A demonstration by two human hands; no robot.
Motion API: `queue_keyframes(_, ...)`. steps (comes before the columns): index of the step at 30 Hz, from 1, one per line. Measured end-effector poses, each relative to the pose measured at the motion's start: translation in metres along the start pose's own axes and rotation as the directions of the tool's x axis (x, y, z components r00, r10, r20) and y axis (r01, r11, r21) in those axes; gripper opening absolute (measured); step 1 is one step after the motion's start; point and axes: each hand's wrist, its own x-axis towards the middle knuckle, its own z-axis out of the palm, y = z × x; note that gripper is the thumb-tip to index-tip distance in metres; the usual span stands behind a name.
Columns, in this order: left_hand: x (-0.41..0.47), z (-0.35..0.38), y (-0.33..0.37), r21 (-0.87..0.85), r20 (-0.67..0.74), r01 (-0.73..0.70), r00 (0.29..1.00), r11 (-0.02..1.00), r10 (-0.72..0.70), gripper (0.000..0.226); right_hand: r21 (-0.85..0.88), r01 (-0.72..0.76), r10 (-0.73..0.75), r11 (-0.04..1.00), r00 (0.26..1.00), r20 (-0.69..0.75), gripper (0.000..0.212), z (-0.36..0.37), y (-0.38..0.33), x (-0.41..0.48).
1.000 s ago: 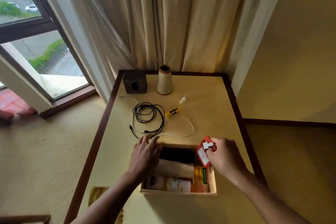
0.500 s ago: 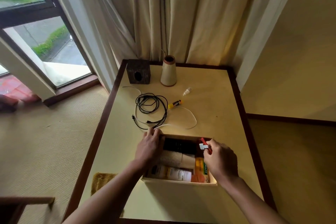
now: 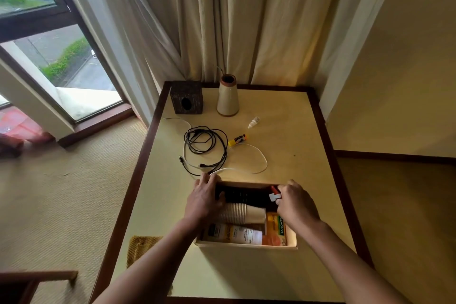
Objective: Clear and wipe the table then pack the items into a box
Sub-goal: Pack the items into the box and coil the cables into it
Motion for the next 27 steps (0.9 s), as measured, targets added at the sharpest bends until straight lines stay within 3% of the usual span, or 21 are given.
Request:
queue_keyframes(5, 0.000, -0.001, 0.001, 0.033, -0.003, -0.004, 1.000, 0.999, 0.004, 0.047, -0.045, 0.022, -0.023, 0.999, 0.999, -0.028, 0.018, -0.002, 0.006, 0.002)
queue_keyframes(10, 0.002, 0.000, 0.001, 0.111, 0.058, 0.017, 0.998, 0.994, -0.024, 0.048, 0.101, -0.042, 0.039, 0.994, 0.999, 0.027, 0.011, -0.004, 0.008, 0.007)
queue_keyframes(14, 0.016, -0.009, 0.008, 0.179, 0.061, -0.005, 0.998, 0.984, -0.006, 0.061, 0.217, -0.048, 0.057, 0.975, 0.998, -0.038, 0.017, -0.013, 0.008, 0.022)
queue_keyframes(19, 0.067, -0.023, 0.035, 0.124, -0.042, -0.103, 0.993, 0.987, 0.108, 0.036, 0.278, -0.003, 0.041, 0.961, 0.991, -0.131, 0.026, -0.020, -0.002, 0.078)
queue_keyframes(22, 0.112, -0.024, 0.048, 0.090, -0.066, -0.142, 0.987, 0.986, 0.148, 0.028, 0.294, 0.027, 0.024, 0.955, 0.985, -0.169, 0.017, -0.016, -0.011, 0.128)
queue_keyframes(27, 0.176, -0.005, 0.057, 0.045, 0.034, -0.120, 0.992, 0.992, 0.118, 0.023, 0.209, 0.103, -0.074, 0.972, 0.987, -0.142, 0.022, 0.005, -0.023, 0.209)
